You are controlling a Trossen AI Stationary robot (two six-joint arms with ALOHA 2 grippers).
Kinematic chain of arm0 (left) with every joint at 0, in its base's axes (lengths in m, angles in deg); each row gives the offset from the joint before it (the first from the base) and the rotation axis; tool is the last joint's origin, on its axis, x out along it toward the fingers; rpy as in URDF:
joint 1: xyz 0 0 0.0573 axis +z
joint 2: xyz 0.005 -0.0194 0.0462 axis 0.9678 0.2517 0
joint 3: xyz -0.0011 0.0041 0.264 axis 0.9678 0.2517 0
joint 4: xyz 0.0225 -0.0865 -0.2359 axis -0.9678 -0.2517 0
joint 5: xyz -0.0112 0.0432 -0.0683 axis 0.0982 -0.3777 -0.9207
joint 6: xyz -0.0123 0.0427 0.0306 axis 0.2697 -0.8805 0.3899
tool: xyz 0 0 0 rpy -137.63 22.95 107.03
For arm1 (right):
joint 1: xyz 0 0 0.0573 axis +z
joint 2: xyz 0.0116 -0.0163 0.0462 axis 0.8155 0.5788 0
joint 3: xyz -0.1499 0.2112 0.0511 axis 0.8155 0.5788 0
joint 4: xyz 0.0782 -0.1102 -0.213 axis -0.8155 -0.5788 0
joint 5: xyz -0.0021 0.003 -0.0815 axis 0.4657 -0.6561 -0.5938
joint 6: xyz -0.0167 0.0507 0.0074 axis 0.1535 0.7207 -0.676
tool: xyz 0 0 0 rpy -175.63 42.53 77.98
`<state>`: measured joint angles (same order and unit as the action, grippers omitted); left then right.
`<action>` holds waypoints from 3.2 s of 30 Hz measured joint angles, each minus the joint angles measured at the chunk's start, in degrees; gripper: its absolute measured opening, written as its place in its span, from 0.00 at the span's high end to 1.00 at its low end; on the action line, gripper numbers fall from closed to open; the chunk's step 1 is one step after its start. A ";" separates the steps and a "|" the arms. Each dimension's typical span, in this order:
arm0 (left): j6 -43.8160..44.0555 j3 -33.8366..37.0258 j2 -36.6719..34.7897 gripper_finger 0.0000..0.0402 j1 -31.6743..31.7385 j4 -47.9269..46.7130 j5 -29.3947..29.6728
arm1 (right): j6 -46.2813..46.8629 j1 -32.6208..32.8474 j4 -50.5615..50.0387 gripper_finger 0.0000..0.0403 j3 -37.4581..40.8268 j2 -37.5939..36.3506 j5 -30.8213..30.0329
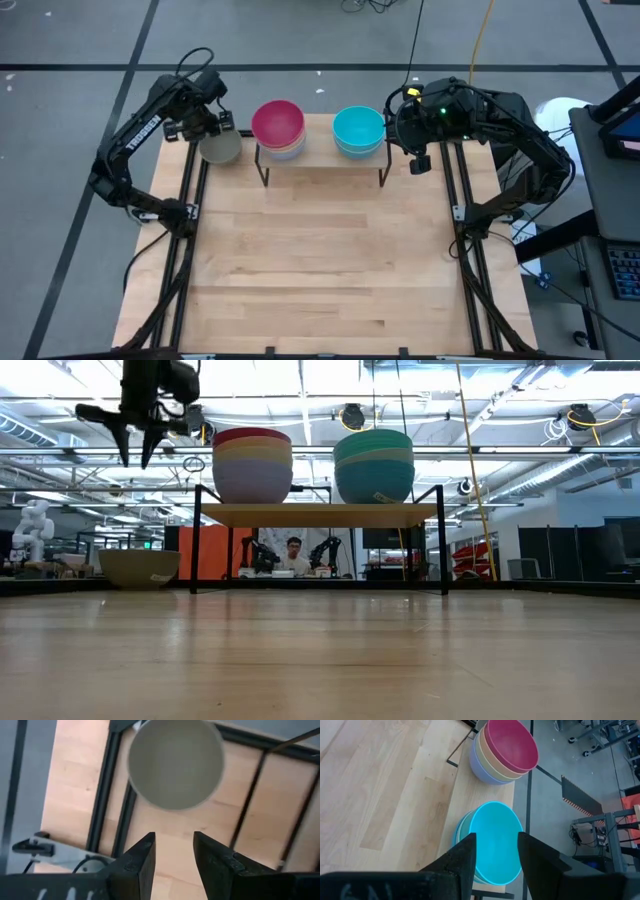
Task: Place and stack bowls onto a shelf
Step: Stack the dark brown bowl on top of the sky blue bowl on the shelf
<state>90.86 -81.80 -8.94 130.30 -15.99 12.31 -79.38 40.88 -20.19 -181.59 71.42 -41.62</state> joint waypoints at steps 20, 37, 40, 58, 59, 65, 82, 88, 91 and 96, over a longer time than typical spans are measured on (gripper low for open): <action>-6.66 4.82 -0.61 0.66 2.52 0.63 -0.07 | -1.06 0.00 0.28 0.66 -0.02 0.00 0.07; 7.34 19.02 -0.63 0.66 6.34 13.98 -1.42 | -2.95 0.00 -0.08 0.66 0.00 0.00 0.07; 9.79 21.49 -0.63 0.66 6.28 19.78 -2.67 | -2.95 0.00 -0.20 0.66 -0.01 0.00 0.07; 20.47 31.65 -0.63 0.66 6.29 24.24 -4.24 | -4.89 0.00 -1.77 0.66 0.00 0.00 0.07; 20.90 32.03 -0.63 0.66 6.29 24.29 -4.24 | -5.26 0.00 -1.77 0.66 0.00 0.00 0.07; 20.66 33.93 -0.64 0.66 6.99 29.71 -4.17 | -5.53 0.00 -1.77 0.66 0.00 0.00 0.07; 21.61 33.95 -0.66 0.66 8.22 34.18 -5.53 | -5.53 0.00 -1.78 0.66 0.00 0.00 0.07; 21.62 33.95 -0.66 0.66 8.22 34.24 -5.51 | -5.53 0.00 -1.77 0.66 -0.01 0.00 0.07; 21.19 33.95 -0.66 0.66 8.22 34.16 -5.25 | -5.53 0.00 -1.79 0.66 -0.01 0.00 0.07; 21.57 33.95 -0.64 0.66 8.22 34.16 -5.07 | -5.53 0.00 -1.77 0.66 0.00 0.00 0.07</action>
<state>112.44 -47.86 -9.57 138.51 18.17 7.24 -84.91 40.88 -21.96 -181.59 71.42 -41.55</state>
